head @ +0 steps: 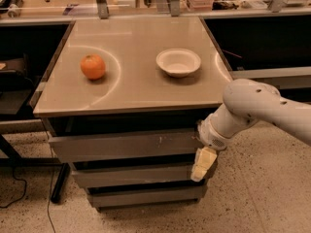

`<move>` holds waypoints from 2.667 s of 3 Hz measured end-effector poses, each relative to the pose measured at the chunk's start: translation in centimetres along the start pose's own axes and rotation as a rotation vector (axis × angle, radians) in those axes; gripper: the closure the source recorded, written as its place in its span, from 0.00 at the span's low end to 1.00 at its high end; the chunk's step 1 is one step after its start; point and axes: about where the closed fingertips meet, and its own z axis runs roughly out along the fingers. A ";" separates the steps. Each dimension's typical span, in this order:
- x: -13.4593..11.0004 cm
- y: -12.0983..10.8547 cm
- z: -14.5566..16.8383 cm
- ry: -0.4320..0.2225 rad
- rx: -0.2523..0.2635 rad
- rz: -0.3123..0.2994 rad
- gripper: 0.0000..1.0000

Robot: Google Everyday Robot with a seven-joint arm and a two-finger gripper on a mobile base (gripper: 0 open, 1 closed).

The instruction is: Open top drawer

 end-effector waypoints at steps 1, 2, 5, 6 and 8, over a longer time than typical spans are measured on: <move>0.8 1.0 -0.3 0.013 -0.024 0.003 0.00; 0.8 1.0 -0.4 0.013 -0.024 0.003 0.00; 5.4 9.6 -6.0 0.017 -0.228 0.056 0.00; 5.9 11.5 -6.6 0.019 -0.279 0.084 0.00; 5.5 11.3 -6.1 0.017 -0.277 0.057 0.00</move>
Offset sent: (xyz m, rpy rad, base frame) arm -0.0884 -0.0638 0.0173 -0.0554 0.1564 0.0207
